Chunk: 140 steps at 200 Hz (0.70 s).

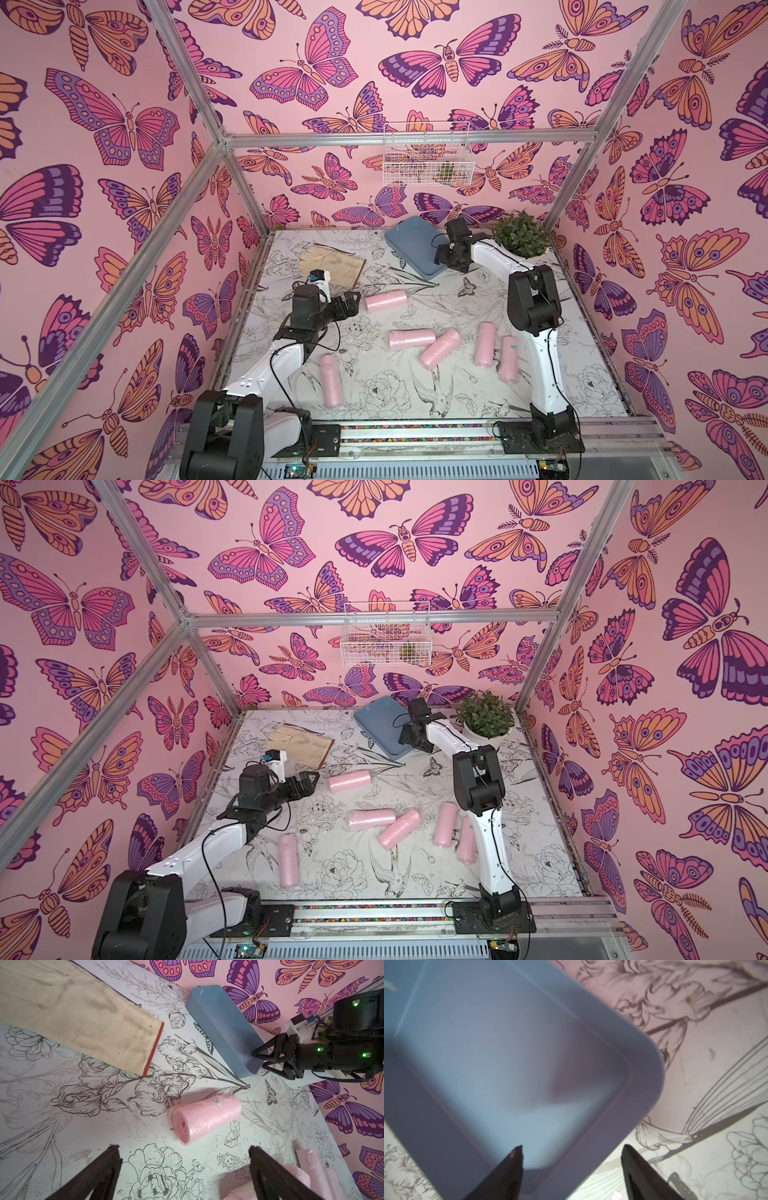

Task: Put the roll of trash bags into the storage box
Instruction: Move the storage box to the center of the board.

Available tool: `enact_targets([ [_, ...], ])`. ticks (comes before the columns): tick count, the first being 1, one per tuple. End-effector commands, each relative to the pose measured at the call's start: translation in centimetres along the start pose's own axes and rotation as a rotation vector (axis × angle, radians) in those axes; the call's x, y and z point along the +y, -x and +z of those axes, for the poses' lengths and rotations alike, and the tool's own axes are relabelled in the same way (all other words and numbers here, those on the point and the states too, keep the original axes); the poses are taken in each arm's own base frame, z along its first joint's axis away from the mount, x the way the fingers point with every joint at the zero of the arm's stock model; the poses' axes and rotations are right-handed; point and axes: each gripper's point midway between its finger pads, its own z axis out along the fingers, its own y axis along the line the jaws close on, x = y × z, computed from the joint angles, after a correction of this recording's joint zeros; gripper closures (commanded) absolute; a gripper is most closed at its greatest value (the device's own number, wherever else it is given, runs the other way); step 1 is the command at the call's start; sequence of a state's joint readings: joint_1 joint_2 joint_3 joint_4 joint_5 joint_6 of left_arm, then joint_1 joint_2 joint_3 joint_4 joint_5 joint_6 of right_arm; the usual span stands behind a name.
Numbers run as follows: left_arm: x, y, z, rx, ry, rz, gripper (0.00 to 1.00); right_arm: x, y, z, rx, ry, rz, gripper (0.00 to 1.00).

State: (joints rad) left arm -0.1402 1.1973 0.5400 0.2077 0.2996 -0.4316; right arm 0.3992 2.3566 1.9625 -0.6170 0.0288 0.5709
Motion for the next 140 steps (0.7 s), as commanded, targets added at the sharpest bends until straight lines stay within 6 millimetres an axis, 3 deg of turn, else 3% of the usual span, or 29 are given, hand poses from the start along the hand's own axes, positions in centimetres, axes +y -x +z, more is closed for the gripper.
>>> enact_targets([
  [1, -0.9, 0.3, 0.2, 0.008, -0.028, -0.001, 0.0, -1.1, -1.6, 0.8, 0.071, -0.06, -0.035, 0.41],
  [21, -0.9, 0.1, 0.3, 0.017, -0.029, -0.004, 0.0, -0.9, -2.1, 0.8, 0.083, -0.067, -0.093, 0.54],
  [59, -1.2, -0.1, 0.2, 0.021, -0.034, -0.004, 0.0, -0.5, -4.0, 0.1, 0.129, -0.069, -0.268, 0.68],
  [140, -1.4, -0.2, 0.1, 0.025, -0.033, -0.012, 0.0, -1.5, -8.0, -2.4, 0.2, -0.086, -0.569, 0.78],
])
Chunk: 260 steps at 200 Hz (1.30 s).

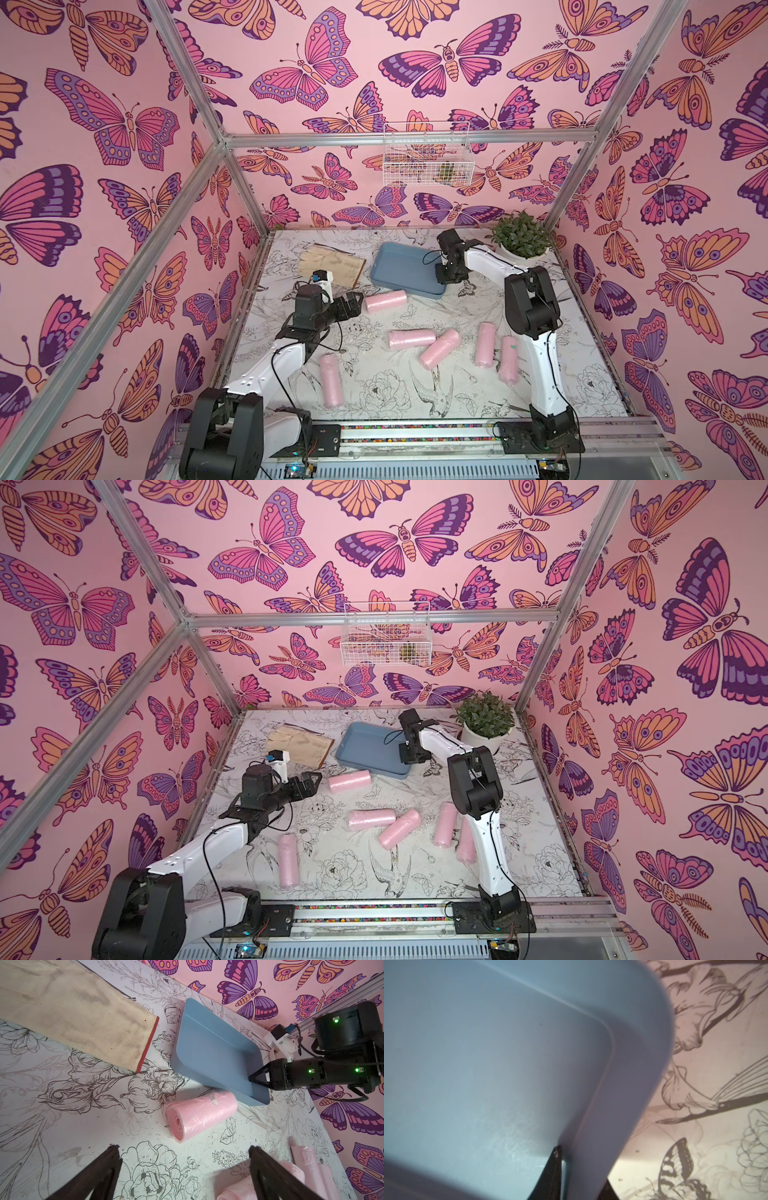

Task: Put the roll of trash bags into the storage box
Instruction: Move the storage box to the center of the board.

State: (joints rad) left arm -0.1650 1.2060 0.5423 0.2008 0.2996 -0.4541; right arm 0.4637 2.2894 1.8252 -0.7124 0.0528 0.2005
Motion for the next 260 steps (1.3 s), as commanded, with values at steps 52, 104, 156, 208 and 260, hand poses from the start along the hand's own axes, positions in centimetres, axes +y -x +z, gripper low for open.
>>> enact_targets([
  [52, -1.1, -0.1, -0.2, 0.022, -0.023, -0.002, 0.0, 0.6, -3.4, -3.0, 0.037, -0.022, -0.274, 0.79],
  [104, -1.6, -0.7, 0.1, 0.046, -0.03, -0.006, 0.0, 1.6, -4.7, -3.1, 0.055, 0.005, -0.315, 0.8],
  [156, -1.9, -1.2, 0.7, 0.075, -0.032, -0.004, 0.0, 1.8, -4.7, -4.1, 0.039, 0.021, -0.264, 0.78],
  [208, -2.0, -1.5, 2.1, 0.114, -0.03, -0.009, 0.0, 1.4, -4.0, -7.1, -0.01, 0.01, -0.192, 0.46],
  [260, -2.5, -0.7, 3.6, 0.137, -0.045, -0.013, 0.0, -1.9, -5.9, -12.4, -0.047, -0.073, -0.013, 0.25],
])
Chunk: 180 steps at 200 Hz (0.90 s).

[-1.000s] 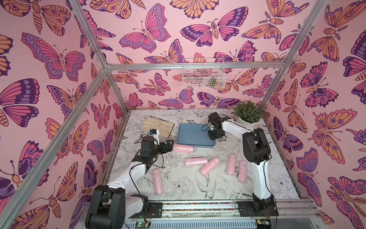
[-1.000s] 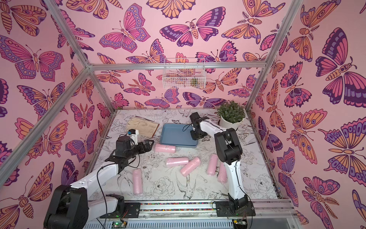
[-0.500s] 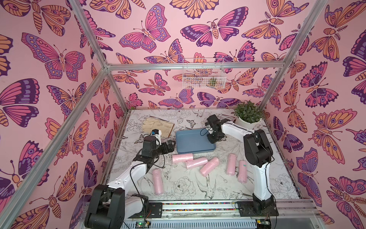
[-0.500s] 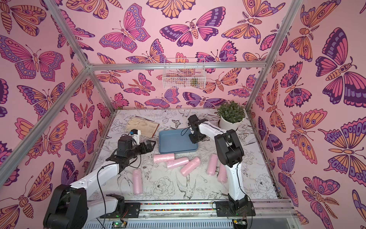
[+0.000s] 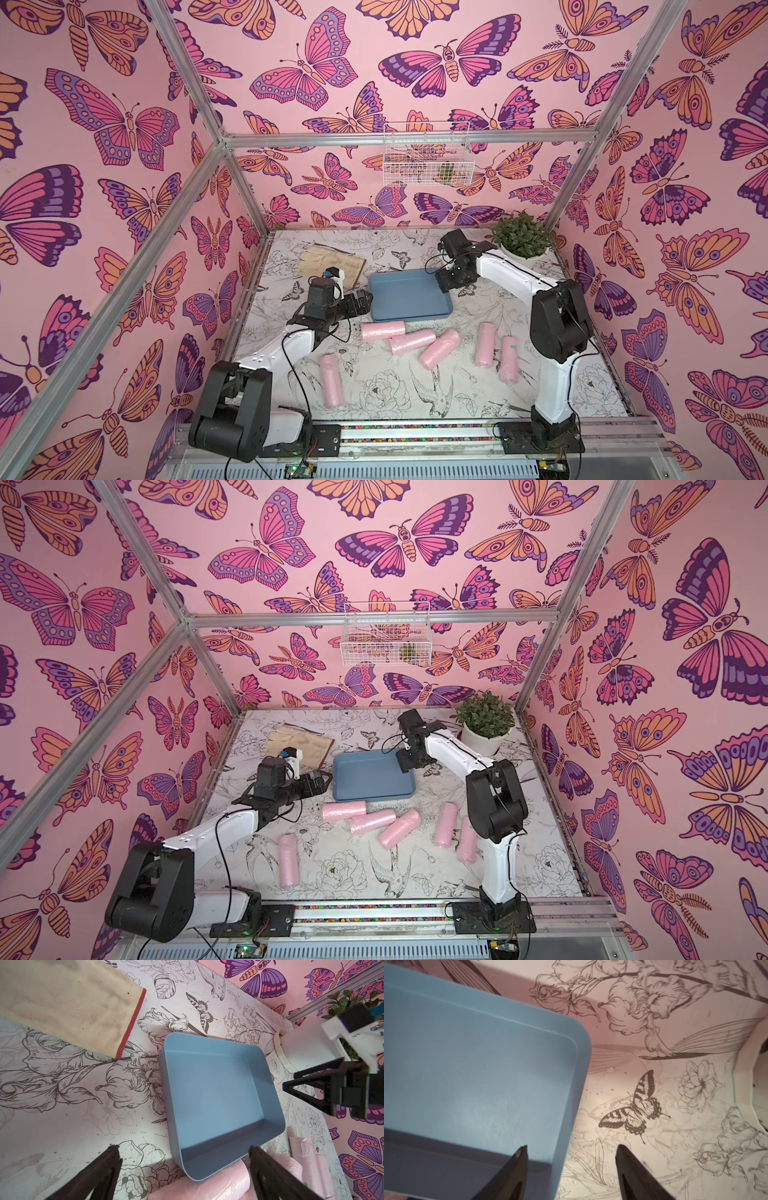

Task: Put the roll of trash bags into the storage box
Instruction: Move the storage box to the center of the board, then pick up the roll of trash bags from the center of the board.

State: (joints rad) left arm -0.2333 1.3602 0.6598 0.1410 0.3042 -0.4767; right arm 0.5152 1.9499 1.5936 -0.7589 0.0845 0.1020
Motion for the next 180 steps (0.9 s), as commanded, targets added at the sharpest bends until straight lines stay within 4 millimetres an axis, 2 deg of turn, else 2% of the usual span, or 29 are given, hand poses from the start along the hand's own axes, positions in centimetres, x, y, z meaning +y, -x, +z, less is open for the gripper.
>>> enact_targets([
  [1, -1.0, 0.5, 0.6, 0.018, -0.035, 0.003, 0.0, -2.3, -2.9, -3.4, 0.024, -0.073, 0.132, 0.25],
  [18, -0.9, 0.6, 1.1, 0.026, -0.033, -0.001, 0.0, -3.0, -5.7, -4.9, 0.034, -0.095, 0.235, 0.23],
  [40, -0.8, 0.8, 1.5, 0.032, -0.03, 0.002, 0.0, -3.3, -10.5, -5.2, 0.086, -0.107, 0.378, 0.23],
  [45, -0.8, 0.7, 1.6, 0.036, -0.031, 0.001, 0.0, -3.2, -11.6, -4.7, 0.107, -0.106, 0.412, 0.23],
  [53, -0.8, 0.5, 1.8, 0.044, -0.034, 0.003, 0.0, -3.2, -12.4, -5.3, 0.082, -0.091, 0.461, 0.23],
  [71, -0.7, 0.3, 2.1, 0.058, -0.039, 0.001, 0.0, -3.6, -14.8, -5.0, 0.079, -0.112, 0.545, 0.23],
  [111, -0.8, -0.2, 2.5, 0.085, -0.058, -0.007, 0.0, -4.3, -16.8, -4.3, 0.07, -0.15, 0.624, 0.23],
  [180, -1.2, -0.4, 2.4, 0.094, -0.077, -0.02, 0.0, -3.0, -17.9, -1.6, 0.077, -0.085, 0.738, 0.26],
])
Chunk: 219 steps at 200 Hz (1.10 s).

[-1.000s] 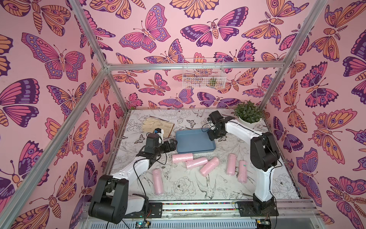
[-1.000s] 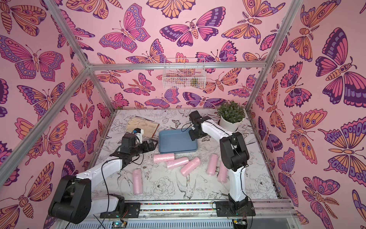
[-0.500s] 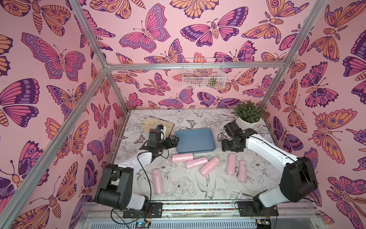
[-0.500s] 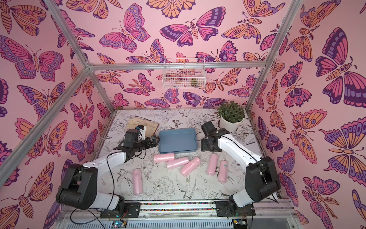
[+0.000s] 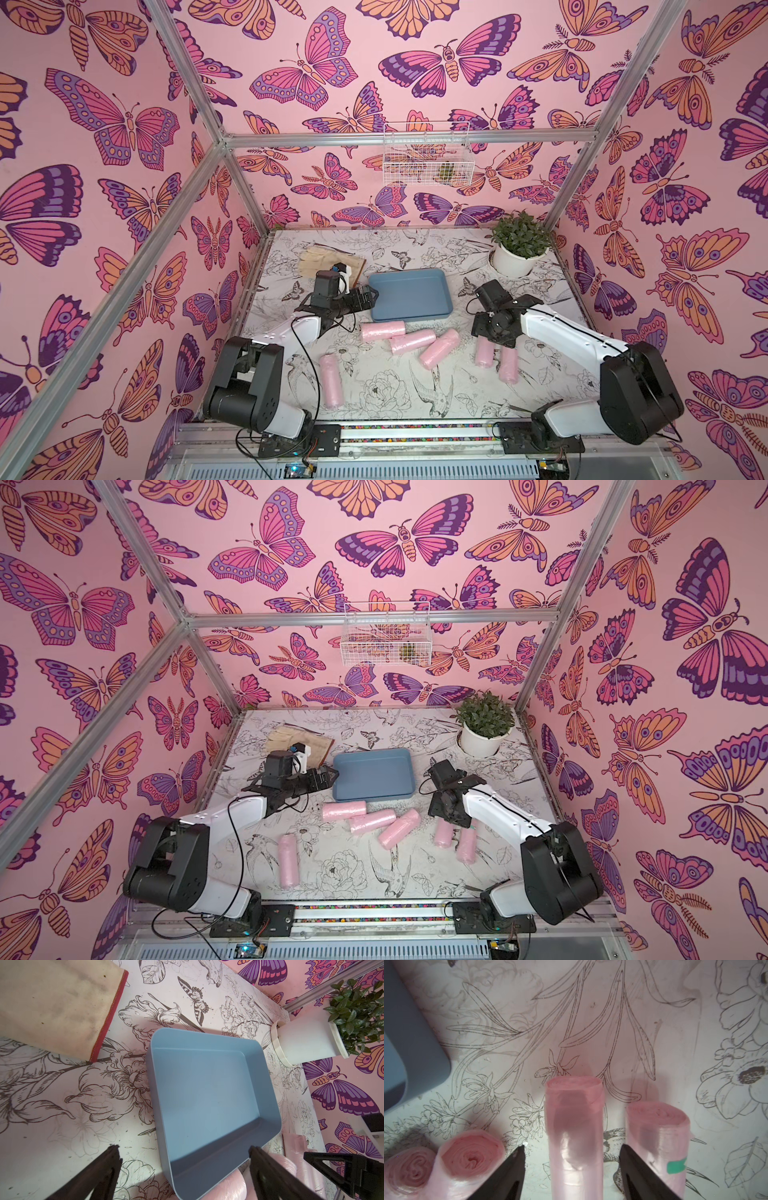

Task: Put the roll of trash bags into the storage box
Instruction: Pick up the roll of trash bags from the center of the board.

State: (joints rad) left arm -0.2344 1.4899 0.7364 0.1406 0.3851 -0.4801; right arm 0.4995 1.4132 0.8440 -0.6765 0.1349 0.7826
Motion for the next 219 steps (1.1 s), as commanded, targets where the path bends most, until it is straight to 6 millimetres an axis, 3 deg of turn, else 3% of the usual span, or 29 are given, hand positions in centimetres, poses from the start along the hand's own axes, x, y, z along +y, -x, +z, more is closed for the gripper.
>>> enact_targets([
  [1, -0.7, 0.1, 0.0, 0.011, -0.027, 0.001, 0.0, 0.7, 0.2, 0.6, -0.007, 0.029, 0.059, 0.26],
  [140, -0.6, -0.5, 0.0, 0.022, -0.03, -0.037, 0.0, 0.1, -2.3, 4.4, 0.096, -0.007, 0.026, 0.35],
  [219, -0.5, -0.7, 0.2, 0.031, -0.029, -0.057, 0.0, 0.1, -2.3, 4.5, 0.098, -0.009, -0.006, 0.66],
])
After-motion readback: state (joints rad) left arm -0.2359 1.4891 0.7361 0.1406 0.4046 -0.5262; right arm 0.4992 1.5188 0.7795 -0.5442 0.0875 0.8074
